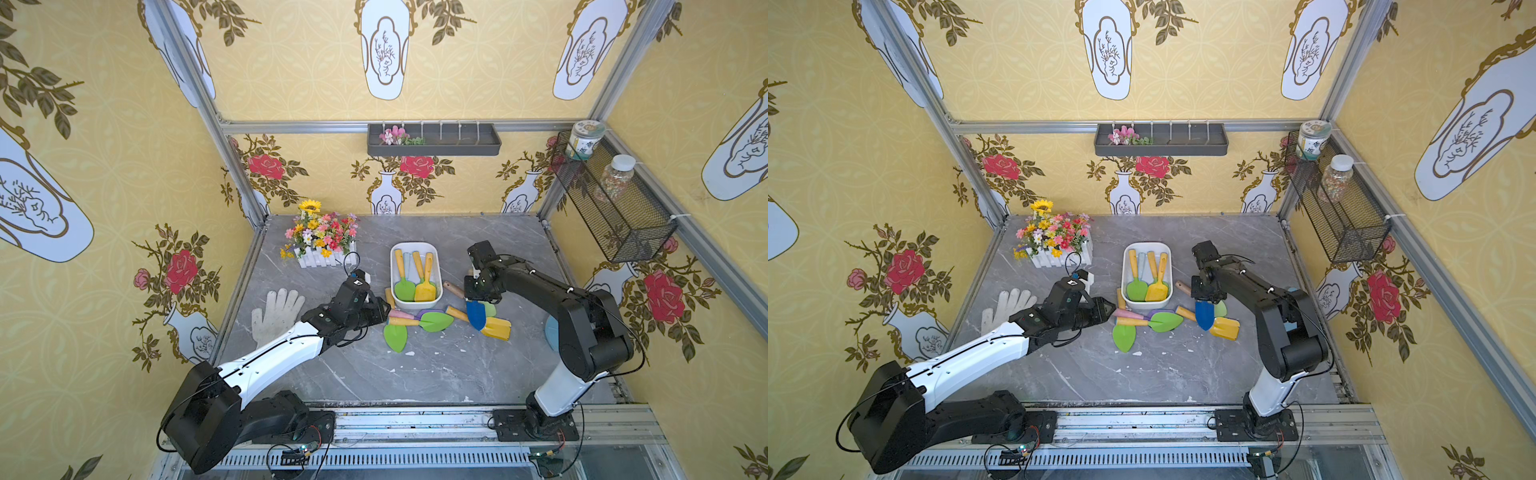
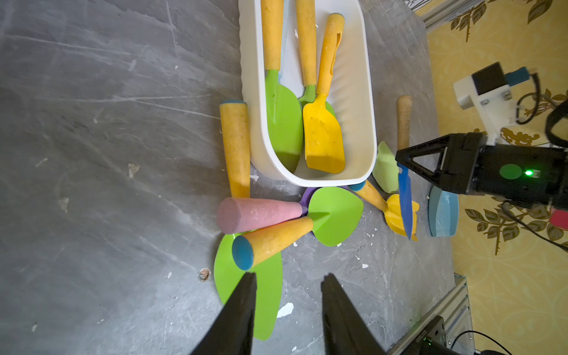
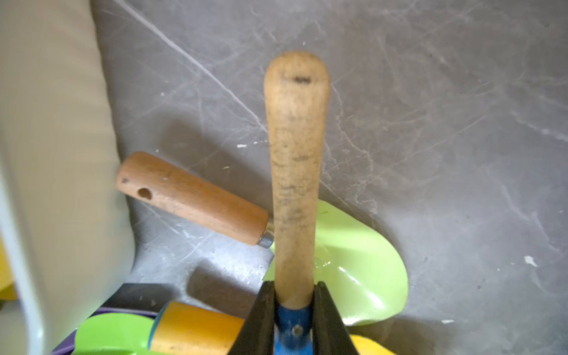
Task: Put the shovel into the storage box
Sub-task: Pick up the shovel from the center of the board, then place the shovel in the storage box.
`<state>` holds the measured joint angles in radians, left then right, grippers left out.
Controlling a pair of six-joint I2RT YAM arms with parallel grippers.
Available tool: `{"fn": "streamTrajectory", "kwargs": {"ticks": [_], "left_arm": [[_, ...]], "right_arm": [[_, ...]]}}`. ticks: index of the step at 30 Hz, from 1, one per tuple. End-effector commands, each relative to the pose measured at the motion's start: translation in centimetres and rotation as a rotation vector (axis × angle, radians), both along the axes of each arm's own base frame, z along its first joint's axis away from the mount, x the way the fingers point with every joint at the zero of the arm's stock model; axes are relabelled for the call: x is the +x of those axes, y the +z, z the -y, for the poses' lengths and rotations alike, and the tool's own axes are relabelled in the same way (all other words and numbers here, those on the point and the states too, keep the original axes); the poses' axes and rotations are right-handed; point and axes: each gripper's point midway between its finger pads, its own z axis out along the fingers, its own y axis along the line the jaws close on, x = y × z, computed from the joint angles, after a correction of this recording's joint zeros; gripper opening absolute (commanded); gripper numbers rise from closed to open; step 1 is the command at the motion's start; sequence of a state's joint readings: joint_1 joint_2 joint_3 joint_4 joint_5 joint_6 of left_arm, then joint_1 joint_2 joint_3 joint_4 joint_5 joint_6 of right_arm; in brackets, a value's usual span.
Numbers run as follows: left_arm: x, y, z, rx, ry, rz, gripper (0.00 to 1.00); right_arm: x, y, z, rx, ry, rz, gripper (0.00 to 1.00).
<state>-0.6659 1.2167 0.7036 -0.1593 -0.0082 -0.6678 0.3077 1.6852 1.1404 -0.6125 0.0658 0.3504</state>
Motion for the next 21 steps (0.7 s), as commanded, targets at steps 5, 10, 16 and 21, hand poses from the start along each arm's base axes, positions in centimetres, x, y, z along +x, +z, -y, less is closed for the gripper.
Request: {"fn": "streamTrajectory", "kwargs": {"ticks": [5,10,16,21], "left_arm": [[0.2,0.4,-0.4,-0.011,0.033,0.008,0.41],[0.1,0.4,-0.5,-0.018,0.037,0.005,0.41],[-0.2,0.6,-0.8,-0.020,0.046,0.005,0.42],[-0.5,0.7,-1.2,-0.019,0.051,0.005,0.42]], "right_arm": [[0.5,4.3,-3.3,-0.024,0.061,0.064,0.18],[1.7,6.7,-7.6,0.010,0.118,0.103,0.18],[3.3,7.6,-11.8,0.031,0.165,0.118,0.18],[4.7,7.0,-13.7,0.044,0.168,0.113,0.18]]}}
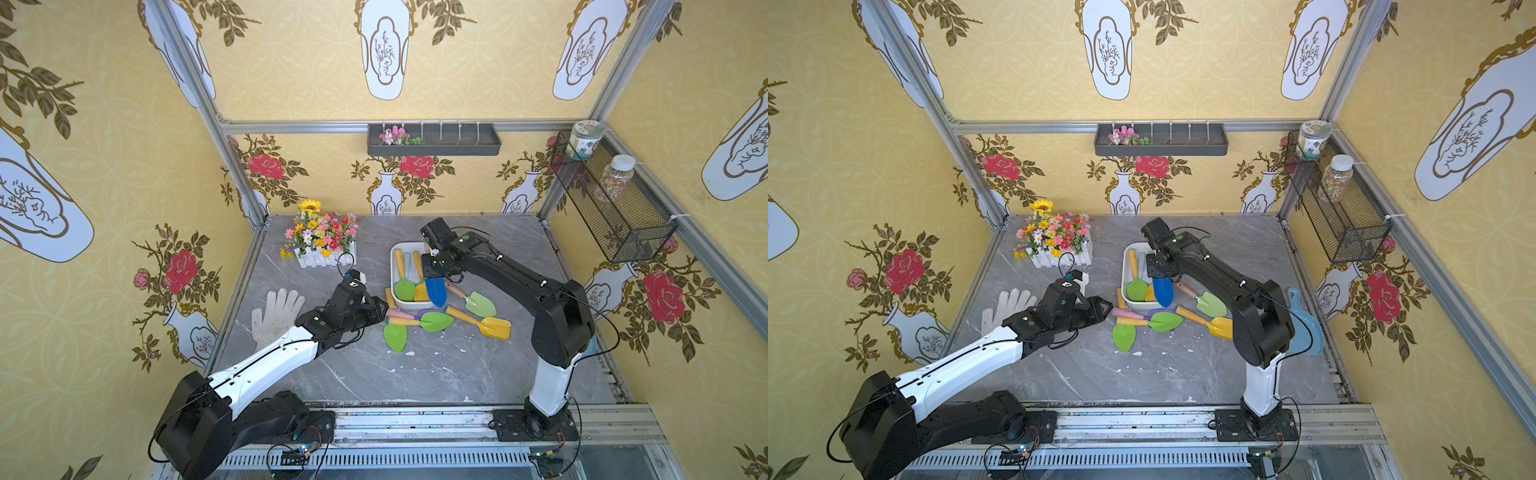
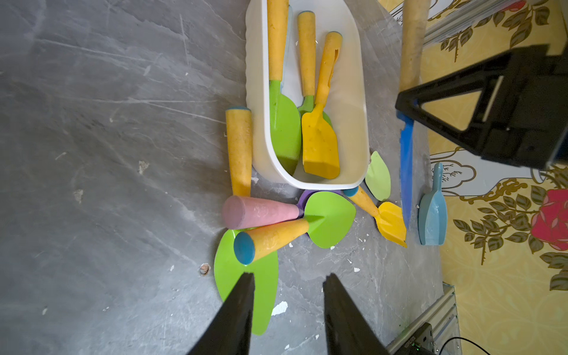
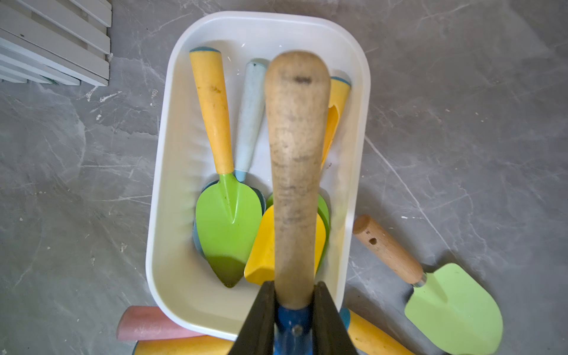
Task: Put the shovel into the storage box
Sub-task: Place the shovel in the storage box.
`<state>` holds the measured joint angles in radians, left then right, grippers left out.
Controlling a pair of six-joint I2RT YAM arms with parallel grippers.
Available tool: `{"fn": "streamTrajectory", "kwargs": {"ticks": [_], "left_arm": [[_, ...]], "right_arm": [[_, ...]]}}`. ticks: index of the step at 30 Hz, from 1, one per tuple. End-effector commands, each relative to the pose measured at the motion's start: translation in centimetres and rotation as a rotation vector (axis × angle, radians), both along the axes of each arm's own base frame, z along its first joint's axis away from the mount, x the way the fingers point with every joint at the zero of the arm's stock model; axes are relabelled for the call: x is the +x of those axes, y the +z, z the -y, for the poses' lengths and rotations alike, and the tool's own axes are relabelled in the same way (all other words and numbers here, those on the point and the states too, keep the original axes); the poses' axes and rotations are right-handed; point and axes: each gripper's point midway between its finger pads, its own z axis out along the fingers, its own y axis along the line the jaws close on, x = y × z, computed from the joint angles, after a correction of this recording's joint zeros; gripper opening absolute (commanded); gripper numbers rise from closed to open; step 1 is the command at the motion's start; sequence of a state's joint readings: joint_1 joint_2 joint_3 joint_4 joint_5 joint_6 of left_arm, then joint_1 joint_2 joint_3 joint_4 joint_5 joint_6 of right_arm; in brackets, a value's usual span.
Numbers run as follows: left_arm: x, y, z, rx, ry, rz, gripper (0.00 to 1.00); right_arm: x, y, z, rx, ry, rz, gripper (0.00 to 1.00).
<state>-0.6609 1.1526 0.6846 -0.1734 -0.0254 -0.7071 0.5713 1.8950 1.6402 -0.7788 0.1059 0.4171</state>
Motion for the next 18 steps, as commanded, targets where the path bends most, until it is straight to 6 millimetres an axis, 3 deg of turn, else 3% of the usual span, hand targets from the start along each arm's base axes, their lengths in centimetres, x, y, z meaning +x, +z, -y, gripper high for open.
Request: {"fn": "streamTrajectory", "kwargs": {"ticks": [1,8,18], "left_arm": [[-0.2,-0.2,-0.4,0.009,0.009,-0.002,0.42],[-0.5,0.1,-0.6,0.008,0.013,-0.004,0.42],[-0.6,-0.3,-0.8,0.010,0.018,-0.013,0.42]], "right_arm": [[0.6,-0.4,-0.5,0.000,-0.020,-0.010,0.18],[2.8,-2.3,-1.5,-0.018,-0.034,-0.018,0.19],[5.0,-4.8,-0.4,-0.071,-0.095,-0.012,0.19]]}}
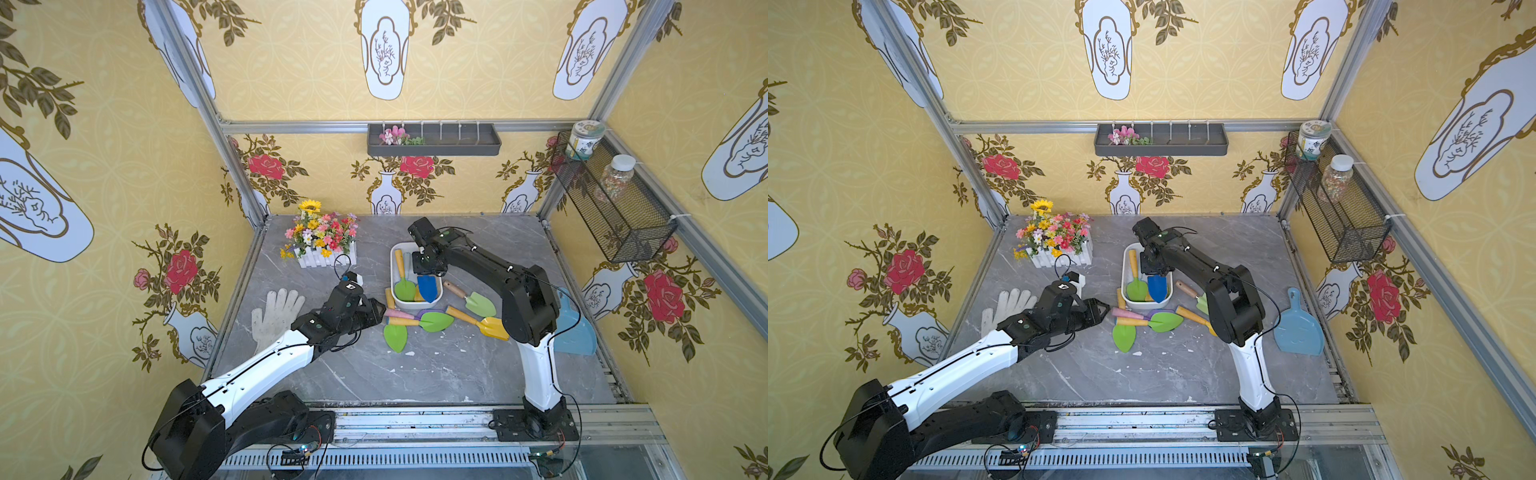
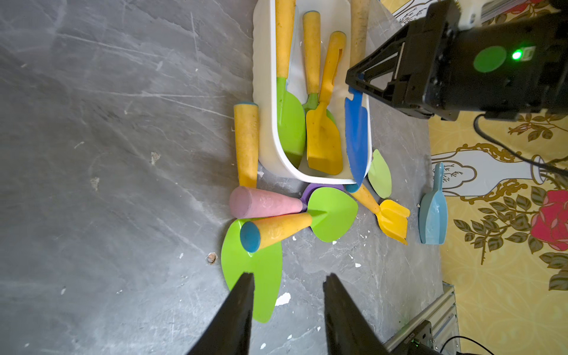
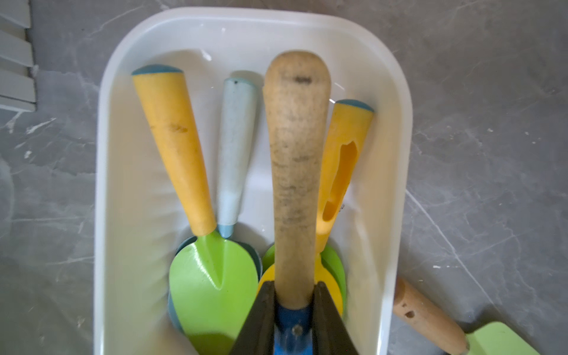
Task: Put the shovel into the storage box
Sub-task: Place the shovel in the storage box.
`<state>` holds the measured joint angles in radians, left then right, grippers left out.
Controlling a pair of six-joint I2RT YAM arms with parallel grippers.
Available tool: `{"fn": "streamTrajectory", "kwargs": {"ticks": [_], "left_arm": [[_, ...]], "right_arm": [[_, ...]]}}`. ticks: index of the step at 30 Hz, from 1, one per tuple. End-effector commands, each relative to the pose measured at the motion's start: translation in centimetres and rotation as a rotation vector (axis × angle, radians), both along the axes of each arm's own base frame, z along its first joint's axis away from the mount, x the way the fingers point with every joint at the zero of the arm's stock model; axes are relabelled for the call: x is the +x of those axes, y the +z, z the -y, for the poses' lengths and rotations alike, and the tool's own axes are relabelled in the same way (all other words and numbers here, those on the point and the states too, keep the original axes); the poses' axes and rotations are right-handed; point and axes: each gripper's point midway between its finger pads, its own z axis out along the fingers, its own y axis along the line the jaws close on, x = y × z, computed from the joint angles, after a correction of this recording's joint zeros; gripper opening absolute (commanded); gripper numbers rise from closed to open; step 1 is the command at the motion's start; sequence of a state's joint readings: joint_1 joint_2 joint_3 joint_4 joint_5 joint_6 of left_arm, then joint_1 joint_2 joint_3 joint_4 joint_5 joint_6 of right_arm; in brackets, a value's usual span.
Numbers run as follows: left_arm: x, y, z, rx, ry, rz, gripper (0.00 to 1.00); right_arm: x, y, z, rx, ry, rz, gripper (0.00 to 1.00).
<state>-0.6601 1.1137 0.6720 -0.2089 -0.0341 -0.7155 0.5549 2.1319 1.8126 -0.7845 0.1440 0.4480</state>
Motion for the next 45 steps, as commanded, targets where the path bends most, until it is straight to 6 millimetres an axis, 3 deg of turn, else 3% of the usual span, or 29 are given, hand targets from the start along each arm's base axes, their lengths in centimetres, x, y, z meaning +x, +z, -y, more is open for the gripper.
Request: {"fn": "streamTrajectory", "kwargs": {"ticks": [1,8,16,27,36,45], "left_arm": [[0.0,-0.3,-0.1,0.004,0.004,-0.005,0.42],[0.2,-0.4,0.2,0.005,0.001,-0.010,0.42],[0.2,-1.0,0.4,0.005,-0.007,-0.023,0.42],[0.1,-1.3,0.4,0.005,-0.010,-0.026,0.42],[0.1,-1.3,0.5,-0.017,0.005,-0.038,0.42],[0.1,-1.1,0.6,-0.030,0.001,-0.029,0.42]], "right_arm": [[1.2,-0.1,0.6,-0.021,-0.038,0.033,0.19],[1.9,-1.0,1.1,-0.038,-0.053,0.035,0.19],[2.9,-0.8,1.0,-0.025,-0.063,0.056,0.19],[1.6,-2.5,1.4,-0.042,-0.072,0.027,0.22],[1.2,-0.6,1.6,-0.040,-0.076,0.053,0.35],[-0.6,2.0,0.9,-0.020,-0.048,0.085,0.36]]}}
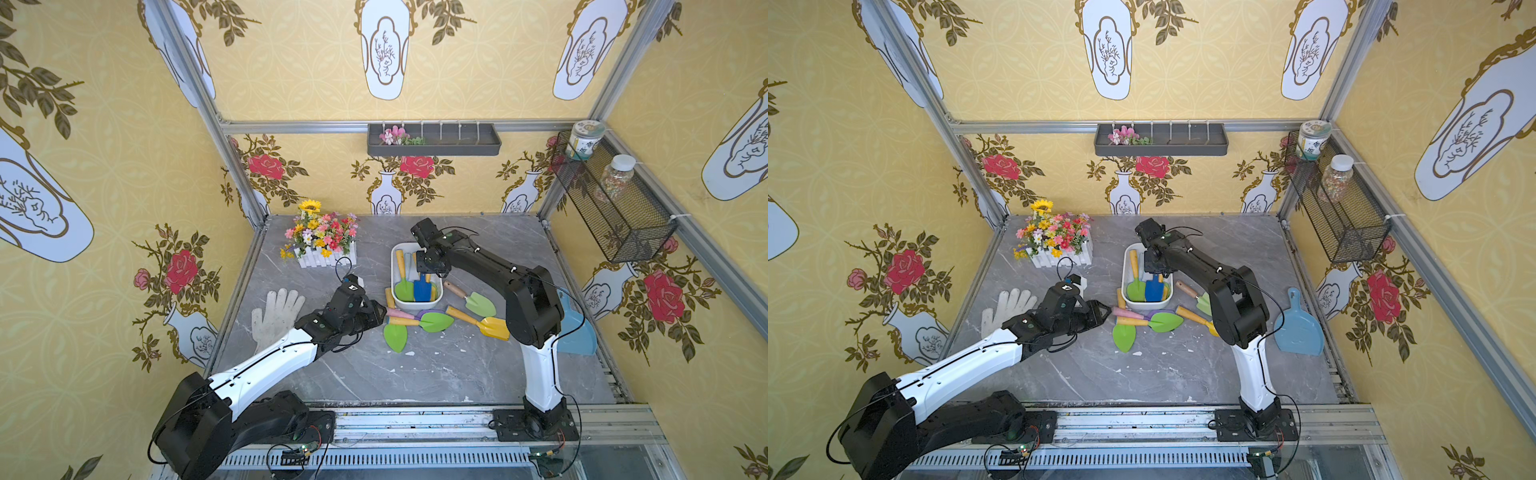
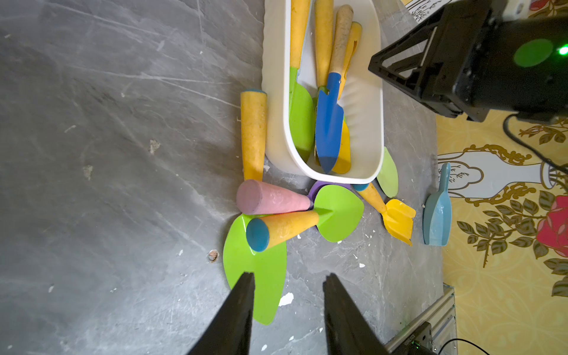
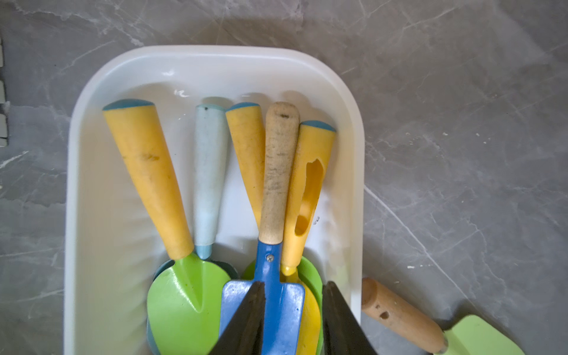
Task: Put the shovel into the storage box
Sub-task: Place the shovel in the storage box, then pick up the shovel from the center of the board.
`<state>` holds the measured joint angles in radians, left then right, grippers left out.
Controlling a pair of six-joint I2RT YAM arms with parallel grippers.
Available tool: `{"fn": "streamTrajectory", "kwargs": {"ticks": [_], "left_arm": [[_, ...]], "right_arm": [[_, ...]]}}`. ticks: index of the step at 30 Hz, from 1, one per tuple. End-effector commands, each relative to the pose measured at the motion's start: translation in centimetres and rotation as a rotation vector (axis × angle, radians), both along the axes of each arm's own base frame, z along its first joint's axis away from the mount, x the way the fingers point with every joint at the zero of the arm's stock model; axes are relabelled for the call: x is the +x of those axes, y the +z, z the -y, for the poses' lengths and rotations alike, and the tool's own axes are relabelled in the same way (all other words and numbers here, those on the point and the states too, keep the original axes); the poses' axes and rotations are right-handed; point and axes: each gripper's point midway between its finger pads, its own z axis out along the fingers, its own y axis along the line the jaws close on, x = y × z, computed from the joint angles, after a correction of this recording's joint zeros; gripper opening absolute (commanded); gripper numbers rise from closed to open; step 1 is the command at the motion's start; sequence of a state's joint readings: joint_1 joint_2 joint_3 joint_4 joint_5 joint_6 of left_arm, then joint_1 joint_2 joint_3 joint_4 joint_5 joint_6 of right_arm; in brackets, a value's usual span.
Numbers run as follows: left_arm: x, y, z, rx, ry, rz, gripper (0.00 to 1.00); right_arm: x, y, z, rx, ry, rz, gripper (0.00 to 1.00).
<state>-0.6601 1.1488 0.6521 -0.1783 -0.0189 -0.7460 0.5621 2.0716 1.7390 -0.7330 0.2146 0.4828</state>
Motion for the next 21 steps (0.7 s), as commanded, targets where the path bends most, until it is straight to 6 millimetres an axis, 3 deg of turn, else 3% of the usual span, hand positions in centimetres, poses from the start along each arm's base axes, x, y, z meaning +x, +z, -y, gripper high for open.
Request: {"fn": "streamTrajectory", "kwargs": {"ticks": [1,6,21], "left_arm": [[0.2,0.4,0.4,-0.021,-0.008,0.014,0.42],[0.4,0.4,0.7,-0.018,-0.015,0.012,0.42],[0.5,-0.1,1.1,-0.031,-0.023,-0.002,0.43]], "right_arm": [[-0.8,1.1,-0.3,0.004,0.011,0.022,0.38],[-2.7,1.8,-1.1,0.041,0.050,0.023,0.44],[-9.1,3.2,-2.8,0.089,0.198,0.032,0.48]]}}
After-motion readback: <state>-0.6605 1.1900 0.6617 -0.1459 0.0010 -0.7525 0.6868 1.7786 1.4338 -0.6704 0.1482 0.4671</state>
